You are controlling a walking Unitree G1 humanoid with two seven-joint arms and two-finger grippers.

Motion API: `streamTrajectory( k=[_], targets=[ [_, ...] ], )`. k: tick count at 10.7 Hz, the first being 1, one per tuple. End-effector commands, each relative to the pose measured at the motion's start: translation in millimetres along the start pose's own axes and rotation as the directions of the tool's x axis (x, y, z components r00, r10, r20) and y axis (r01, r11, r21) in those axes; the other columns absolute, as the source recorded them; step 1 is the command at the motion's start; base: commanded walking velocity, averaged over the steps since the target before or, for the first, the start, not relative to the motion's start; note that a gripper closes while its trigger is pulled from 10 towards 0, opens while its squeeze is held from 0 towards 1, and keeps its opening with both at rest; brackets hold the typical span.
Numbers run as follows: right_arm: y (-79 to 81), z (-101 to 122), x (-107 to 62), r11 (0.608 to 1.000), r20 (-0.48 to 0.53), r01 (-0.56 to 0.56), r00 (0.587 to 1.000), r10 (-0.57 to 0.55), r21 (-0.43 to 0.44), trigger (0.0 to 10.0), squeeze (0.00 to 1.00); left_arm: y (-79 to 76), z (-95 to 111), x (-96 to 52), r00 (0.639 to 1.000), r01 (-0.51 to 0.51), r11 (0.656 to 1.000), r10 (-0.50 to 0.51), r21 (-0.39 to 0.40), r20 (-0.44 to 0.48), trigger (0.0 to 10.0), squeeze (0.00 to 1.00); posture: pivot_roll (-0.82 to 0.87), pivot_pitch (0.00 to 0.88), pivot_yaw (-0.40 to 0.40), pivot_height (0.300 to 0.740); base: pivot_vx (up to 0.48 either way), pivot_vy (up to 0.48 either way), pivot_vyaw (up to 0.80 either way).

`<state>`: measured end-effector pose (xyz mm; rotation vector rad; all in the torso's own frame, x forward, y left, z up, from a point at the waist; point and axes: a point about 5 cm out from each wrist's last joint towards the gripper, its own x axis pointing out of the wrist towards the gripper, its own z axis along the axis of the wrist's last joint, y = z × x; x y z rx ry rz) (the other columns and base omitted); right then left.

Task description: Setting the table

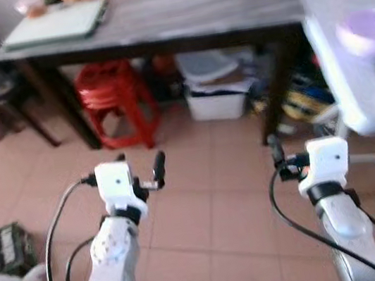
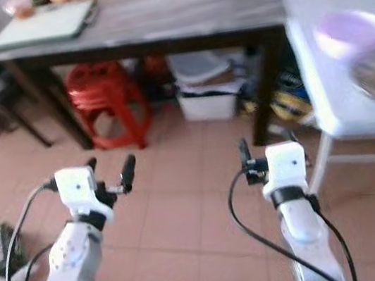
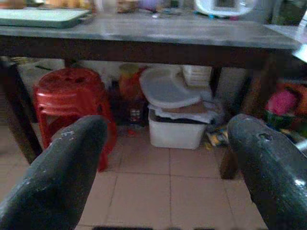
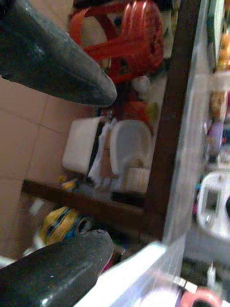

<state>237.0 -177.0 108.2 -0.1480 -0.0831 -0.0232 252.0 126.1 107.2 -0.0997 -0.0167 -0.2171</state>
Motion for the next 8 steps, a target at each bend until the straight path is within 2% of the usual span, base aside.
streamTrajectory(
  k=[1,3,4,6,8],
  targets=[
    [5.7,2.7,1.5,1.000,0.009,-0.015,1.000,0.015,0.019,10.0,0.00,7.3,0.5,-2.2,1.000,-0.020,1.000,0.020,0.011,-0.004,10.0,0.00,-0.05,0.110,0.048,0.740,0.480,0.000,-0.52],
    [5.0,2.1,1.3,1.000,0.006,-0.019,1.000,0.019,0.016,10.0,0.00,5.6,0.4,-1.8,1.000,-0.012,1.000,0.012,0.001,0.000,10.0,0.00,-0.04,0.109,0.038,0.740,0.480,0.000,-0.80],
    [4.8,2.7,2.2,1.000,0.008,-0.023,1.000,0.022,0.017,10.0,0.00,8.1,-0.2,-0.5,0.999,-0.045,0.999,0.045,-0.003,-0.001,10.0,0.00,-0.04,0.110,0.026,0.740,0.379,0.000,-0.80],
    [5.5,5.8,6.9,0.999,0.018,-0.035,0.999,0.034,0.017,10.0,0.00,16.7,-4.9,-1.1,0.989,-0.145,0.989,0.145,0.014,-0.037,10.0,0.00,-0.03,0.121,0.020,0.740,0.000,0.000,0.00],
    [6.0,10.3,11.3,0.999,0.039,-0.051,0.998,0.050,0.006,10.0,0.00,19.1,-2.2,-1.9,0.991,-0.131,0.991,0.132,0.026,-0.029,10.0,0.00,-0.04,0.131,0.023,0.740,0.000,0.000,0.00]
  ],
)
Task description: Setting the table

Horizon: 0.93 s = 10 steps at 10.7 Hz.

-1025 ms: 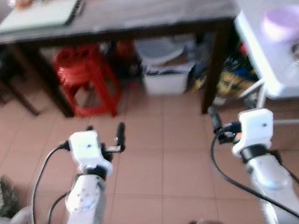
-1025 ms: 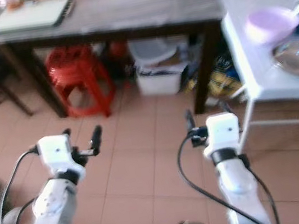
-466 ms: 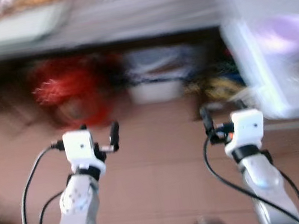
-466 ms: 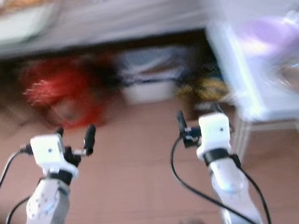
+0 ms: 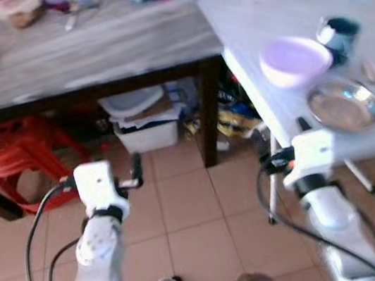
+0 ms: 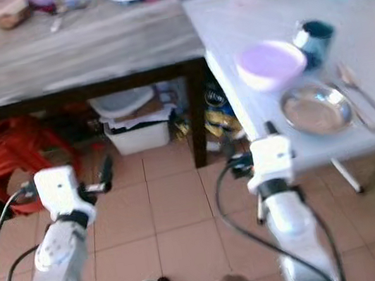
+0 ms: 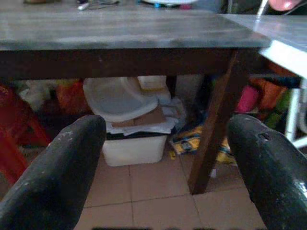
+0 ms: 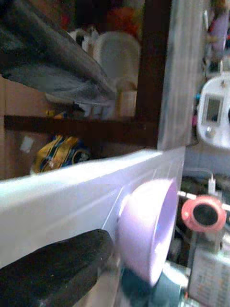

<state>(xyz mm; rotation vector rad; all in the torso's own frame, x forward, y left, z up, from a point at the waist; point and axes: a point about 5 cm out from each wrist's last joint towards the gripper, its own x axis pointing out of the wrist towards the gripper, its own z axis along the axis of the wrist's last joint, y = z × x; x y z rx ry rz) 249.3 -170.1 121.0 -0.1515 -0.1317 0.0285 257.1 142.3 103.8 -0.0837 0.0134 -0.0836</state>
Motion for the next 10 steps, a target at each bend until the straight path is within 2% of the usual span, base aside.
streamTrajectory(
  k=[1,7,8,10],
  targets=[
    [0.1,0.6,1.1,1.000,0.000,-0.005,1.000,0.005,0.002,10.0,0.00,2.4,1.3,-2.4,1.000,-0.001,1.000,0.001,0.011,0.002,10.0,0.00,-0.04,0.130,0.020,0.740,0.000,0.000,0.00],
    [1.9,-0.2,-1.1,1.000,-0.006,-0.012,1.000,0.012,0.006,10.0,0.00,-0.3,1.8,-4.5,1.000,-0.003,1.000,0.003,0.003,-0.007,10.0,0.00,-0.04,0.142,0.025,0.740,0.000,-0.459,0.00],
    [1.9,-0.8,-1.2,1.000,-0.007,-0.011,1.000,0.011,0.007,10.0,0.00,-0.5,2.4,-4.6,1.000,-0.006,1.000,0.006,0.014,-0.005,10.0,0.00,-0.04,0.143,0.027,0.740,0.000,-0.304,0.00],
    [0.9,-2.0,-1.7,1.000,-0.012,-0.006,1.000,0.007,0.007,10.0,0.00,-1.0,1.8,-4.8,1.000,0.002,1.000,-0.002,0.012,-0.011,10.0,0.00,-0.04,0.144,0.029,0.740,0.000,0.000,0.00]
  ],
)
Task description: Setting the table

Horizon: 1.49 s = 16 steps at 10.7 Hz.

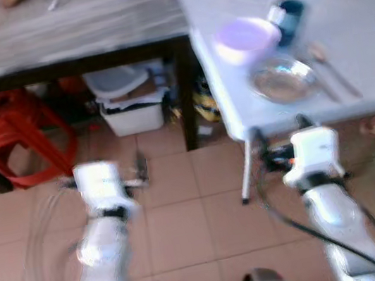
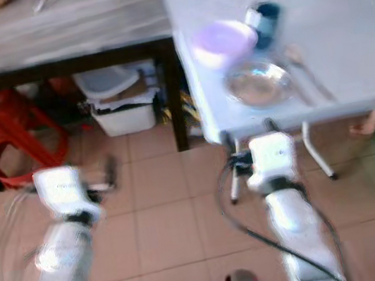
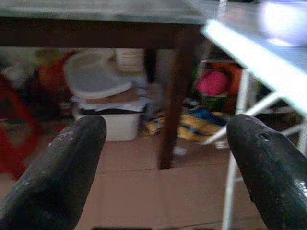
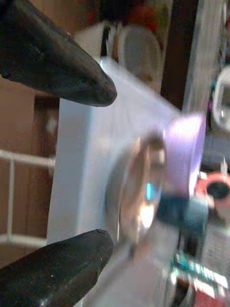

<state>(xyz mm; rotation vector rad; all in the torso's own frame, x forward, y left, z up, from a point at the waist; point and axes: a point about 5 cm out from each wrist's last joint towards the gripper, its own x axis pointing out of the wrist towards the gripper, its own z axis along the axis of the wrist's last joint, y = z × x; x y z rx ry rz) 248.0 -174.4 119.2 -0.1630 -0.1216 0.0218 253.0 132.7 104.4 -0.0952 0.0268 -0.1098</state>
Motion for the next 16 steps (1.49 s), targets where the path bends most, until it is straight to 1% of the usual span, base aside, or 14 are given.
streamTrajectory(
  k=[1,6,7,8,9,10,12,14,16],
  targets=[
    [5.6,-0.1,-0.4,1.000,-0.002,-0.012,1.000,0.012,0.021,10.0,0.00,8.8,2.5,-1.9,1.000,-0.021,0.999,0.021,0.027,0.005,10.0,0.00,-0.04,0.145,0.032,0.740,0.000,-0.420,0.00],
    [4.9,-0.7,-0.4,1.000,-0.005,-0.011,1.000,0.011,0.022,10.0,0.00,7.2,3.2,-1.8,1.000,-0.010,1.000,0.010,0.028,0.007,10.0,0.00,-0.04,0.146,0.032,0.740,0.000,-0.480,0.00],
    [2.8,-1.2,-0.1,1.000,-0.009,0.004,1.000,-0.004,0.008,10.0,0.00,8.4,4.1,-1.8,1.000,-0.024,0.998,0.023,0.052,0.016,10.0,0.00,-0.04,0.146,0.032,0.740,0.000,0.000,0.00],
    [-0.8,-1.7,0.4,0.999,-0.014,0.033,0.999,-0.033,-0.008,10.0,0.00,10.6,5.6,-1.3,0.998,-0.050,0.993,0.047,0.106,0.038,10.0,0.00,-0.04,0.146,0.032,0.740,0.000,0.000,0.00],
    [-5.3,-4.1,1.7,0.998,-0.029,0.061,0.998,-0.062,-0.017,10.0,0.00,10.9,6.3,-1.0,0.998,-0.052,0.994,0.048,0.093,0.040,10.0,0.00,-0.04,0.146,0.034,0.740,0.000,0.000,0.00],
    [-6.0,-4.3,2.1,0.997,-0.032,0.068,0.997,-0.068,-0.021,10.0,0.00,8.0,4.6,-1.3,1.000,-0.005,0.999,0.004,0.048,0.024,10.0,0.00,-0.04,0.145,0.034,0.740,0.000,0.000,0.00],
    [-5.0,-5.4,2.6,0.997,-0.040,0.073,0.996,-0.074,-0.027,10.0,0.00,4.9,6.5,-1.6,0.999,0.025,0.998,-0.027,0.053,0.035,10.0,0.00,-0.04,0.144,0.037,0.740,0.000,0.000,0.00],
    [-5.2,-7.8,3.0,0.991,-0.050,0.100,0.993,-0.104,-0.085,10.0,0.00,5.1,7.8,-1.4,0.999,0.024,0.998,-0.026,0.054,0.046,10.0,0.00,-0.04,0.144,0.039,0.740,0.000,0.000,0.00],
    [-3.6,-9.4,4.7,0.992,-0.063,0.095,0.993,-0.100,-0.082,10.0,0.00,4.3,10.1,-1.9,0.997,0.041,0.997,-0.044,0.058,0.060,10.0,0.00,-0.04,0.146,0.041,0.740,0.416,0.000,0.00]
  ],
)
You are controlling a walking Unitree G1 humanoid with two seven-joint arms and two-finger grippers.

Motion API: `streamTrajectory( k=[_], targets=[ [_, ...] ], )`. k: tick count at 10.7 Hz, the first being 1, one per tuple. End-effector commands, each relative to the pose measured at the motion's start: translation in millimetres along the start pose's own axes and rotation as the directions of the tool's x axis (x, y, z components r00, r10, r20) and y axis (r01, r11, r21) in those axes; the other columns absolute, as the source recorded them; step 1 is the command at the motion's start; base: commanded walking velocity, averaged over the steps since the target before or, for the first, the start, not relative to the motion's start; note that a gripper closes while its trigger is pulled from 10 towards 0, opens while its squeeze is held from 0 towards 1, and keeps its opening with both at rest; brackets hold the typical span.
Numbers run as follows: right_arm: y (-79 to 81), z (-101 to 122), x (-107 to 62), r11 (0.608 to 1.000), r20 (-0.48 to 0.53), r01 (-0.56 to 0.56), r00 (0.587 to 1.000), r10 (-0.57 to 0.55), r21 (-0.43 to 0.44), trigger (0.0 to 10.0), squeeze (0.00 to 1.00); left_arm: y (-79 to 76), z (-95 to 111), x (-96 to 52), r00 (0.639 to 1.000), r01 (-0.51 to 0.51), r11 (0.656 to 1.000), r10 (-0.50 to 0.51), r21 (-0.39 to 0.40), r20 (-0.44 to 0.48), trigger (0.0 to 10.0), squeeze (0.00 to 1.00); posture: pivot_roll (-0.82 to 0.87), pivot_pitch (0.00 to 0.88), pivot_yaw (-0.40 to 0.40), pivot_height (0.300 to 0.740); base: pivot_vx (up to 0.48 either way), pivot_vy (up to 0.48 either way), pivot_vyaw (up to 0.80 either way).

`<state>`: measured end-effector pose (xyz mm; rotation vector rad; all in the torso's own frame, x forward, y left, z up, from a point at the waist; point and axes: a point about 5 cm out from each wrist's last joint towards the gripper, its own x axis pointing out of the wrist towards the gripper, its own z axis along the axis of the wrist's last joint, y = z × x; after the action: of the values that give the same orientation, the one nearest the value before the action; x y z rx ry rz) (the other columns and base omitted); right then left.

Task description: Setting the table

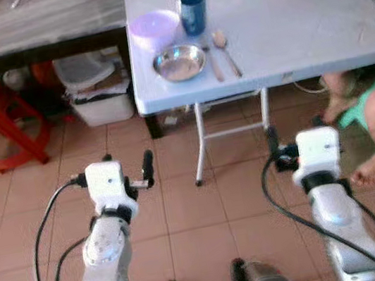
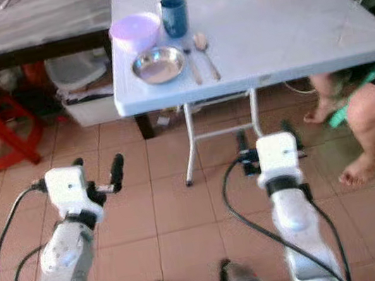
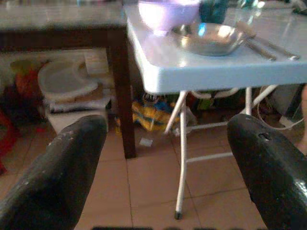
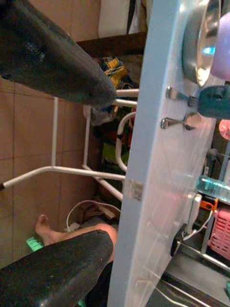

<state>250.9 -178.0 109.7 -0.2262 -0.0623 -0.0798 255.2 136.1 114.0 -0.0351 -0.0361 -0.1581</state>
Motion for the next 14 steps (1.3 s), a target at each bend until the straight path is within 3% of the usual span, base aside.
streamTrajectory(
  k=[1,7,14],
  targets=[
    [0.8,1.6,3.0,1.000,-0.004,-0.001,1.000,0.001,-0.001,10.0,0.00,0.6,0.7,-3.7,1.000,-0.002,1.000,0.003,-0.007,0.007,10.0,0.00,-0.03,0.145,0.042,0.740,0.480,0.000,0.00],
    [-0.3,6.5,1.9,1.000,0.038,-0.004,0.999,0.004,0.001,10.0,0.00,-1.5,2.0,-3.1,1.000,0.012,1.000,-0.012,-0.018,0.016,10.0,0.00,-0.03,0.145,0.045,0.740,0.474,0.000,0.00],
    [2.9,20.0,5.2,0.999,0.104,-0.032,0.994,0.033,-0.010,10.0,0.00,-4.0,8.1,0.3,0.999,0.020,0.998,-0.017,-0.057,0.049,10.0,0.00,-0.04,0.141,0.039,0.740,0.000,0.000,-0.07]
  ],
)
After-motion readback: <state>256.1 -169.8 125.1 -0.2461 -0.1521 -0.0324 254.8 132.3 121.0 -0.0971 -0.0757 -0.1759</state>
